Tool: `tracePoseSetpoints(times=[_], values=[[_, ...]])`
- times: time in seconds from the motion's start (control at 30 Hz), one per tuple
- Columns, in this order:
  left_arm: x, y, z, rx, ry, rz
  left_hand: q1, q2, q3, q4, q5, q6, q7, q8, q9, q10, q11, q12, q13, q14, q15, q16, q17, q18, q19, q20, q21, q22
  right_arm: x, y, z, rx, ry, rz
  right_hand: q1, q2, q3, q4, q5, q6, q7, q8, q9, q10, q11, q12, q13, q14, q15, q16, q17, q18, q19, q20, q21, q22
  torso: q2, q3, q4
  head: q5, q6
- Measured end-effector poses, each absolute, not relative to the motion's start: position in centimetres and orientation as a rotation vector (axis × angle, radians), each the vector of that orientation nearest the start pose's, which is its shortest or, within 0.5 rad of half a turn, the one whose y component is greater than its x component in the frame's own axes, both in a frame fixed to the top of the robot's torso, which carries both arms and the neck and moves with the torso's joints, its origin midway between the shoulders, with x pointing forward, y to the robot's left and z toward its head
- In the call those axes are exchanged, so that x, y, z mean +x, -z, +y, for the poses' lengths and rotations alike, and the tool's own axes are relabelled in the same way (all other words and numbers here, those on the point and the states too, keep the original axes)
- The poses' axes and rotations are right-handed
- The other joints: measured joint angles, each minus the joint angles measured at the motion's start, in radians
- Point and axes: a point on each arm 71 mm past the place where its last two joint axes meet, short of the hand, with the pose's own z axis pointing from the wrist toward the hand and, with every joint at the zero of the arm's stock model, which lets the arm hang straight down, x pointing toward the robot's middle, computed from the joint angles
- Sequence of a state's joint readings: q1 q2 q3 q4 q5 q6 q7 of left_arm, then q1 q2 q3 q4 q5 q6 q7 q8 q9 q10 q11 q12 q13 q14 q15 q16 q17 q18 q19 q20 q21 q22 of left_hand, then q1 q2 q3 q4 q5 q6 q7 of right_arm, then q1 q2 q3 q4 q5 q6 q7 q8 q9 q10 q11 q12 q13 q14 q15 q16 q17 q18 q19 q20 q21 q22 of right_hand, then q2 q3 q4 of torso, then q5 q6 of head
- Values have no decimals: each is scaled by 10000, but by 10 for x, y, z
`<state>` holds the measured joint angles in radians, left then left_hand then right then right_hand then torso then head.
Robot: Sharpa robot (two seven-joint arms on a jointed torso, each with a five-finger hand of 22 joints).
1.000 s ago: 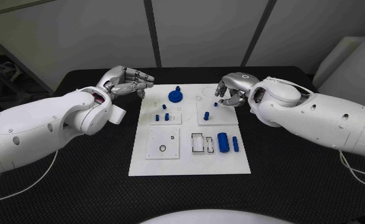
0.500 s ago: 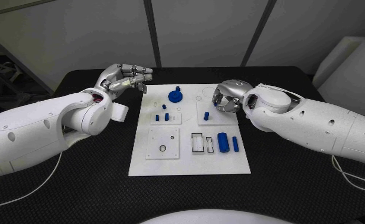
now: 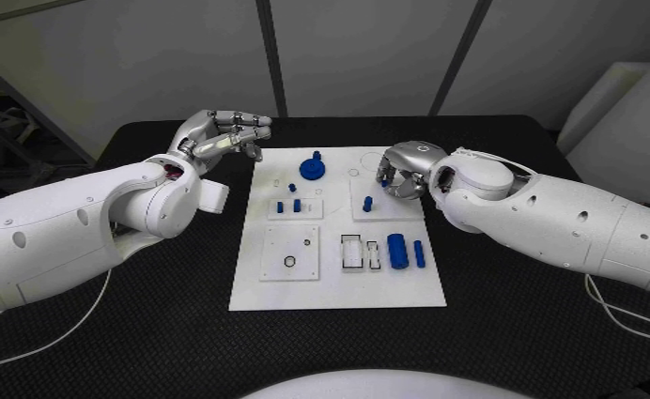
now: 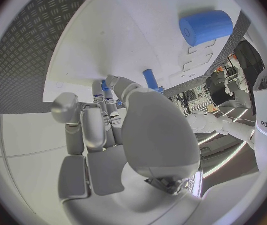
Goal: Assemble the parts on the task board
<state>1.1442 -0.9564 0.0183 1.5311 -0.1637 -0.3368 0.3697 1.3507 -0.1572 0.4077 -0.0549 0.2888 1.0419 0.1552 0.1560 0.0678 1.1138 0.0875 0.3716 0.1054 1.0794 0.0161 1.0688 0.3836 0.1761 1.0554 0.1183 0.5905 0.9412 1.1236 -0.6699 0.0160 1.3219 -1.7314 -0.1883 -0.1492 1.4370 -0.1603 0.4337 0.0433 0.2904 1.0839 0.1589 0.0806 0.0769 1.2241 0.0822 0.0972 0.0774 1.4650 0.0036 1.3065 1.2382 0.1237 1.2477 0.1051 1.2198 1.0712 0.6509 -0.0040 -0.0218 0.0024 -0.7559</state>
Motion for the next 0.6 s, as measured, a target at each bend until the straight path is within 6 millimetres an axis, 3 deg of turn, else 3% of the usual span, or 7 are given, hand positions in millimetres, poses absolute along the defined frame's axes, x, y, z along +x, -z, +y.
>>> tracePoseSetpoints(times=[0.2,0.5,0.6], values=[[484,180,265,-10221,13903,13949,49,49,0,0,0,0,0,0,0,0,0,0,0,0,0,0,-26,0,0,0,1,-11,512,222,-167,-3732,-4511,17162,96,96,163,-83,-55,89,-20,3,3,1,-1,22,29,0,0,107,37,2,0,0,107,118,-3,5,0,1,-10],[484,181,265,-10254,13864,13920,49,49,1,0,0,-39,39,0,1,-42,42,39,-1,-35,35,-41,-47,0,0,0,-38,-22,512,223,-166,-3681,-4454,17049,221,362,447,-316,-448,650,-212,243,104,504,-182,152,156,-10,-121,286,133,3,125,-125,426,491,-10,8,-9,-11,-21],[485,181,266,-10262,13848,13910,49,49,1,0,0,-39,39,0,1,-42,42,39,-2,-35,35,-39,-47,-1,0,0,-38,-22,511,223,-166,-3646,-4432,16976,196,388,469,-340,-472,718,-247,298,161,626,-233,154,211,19,-166,292,133,-155,141,-141,485,579,-12,8,-9,-22,-21]])
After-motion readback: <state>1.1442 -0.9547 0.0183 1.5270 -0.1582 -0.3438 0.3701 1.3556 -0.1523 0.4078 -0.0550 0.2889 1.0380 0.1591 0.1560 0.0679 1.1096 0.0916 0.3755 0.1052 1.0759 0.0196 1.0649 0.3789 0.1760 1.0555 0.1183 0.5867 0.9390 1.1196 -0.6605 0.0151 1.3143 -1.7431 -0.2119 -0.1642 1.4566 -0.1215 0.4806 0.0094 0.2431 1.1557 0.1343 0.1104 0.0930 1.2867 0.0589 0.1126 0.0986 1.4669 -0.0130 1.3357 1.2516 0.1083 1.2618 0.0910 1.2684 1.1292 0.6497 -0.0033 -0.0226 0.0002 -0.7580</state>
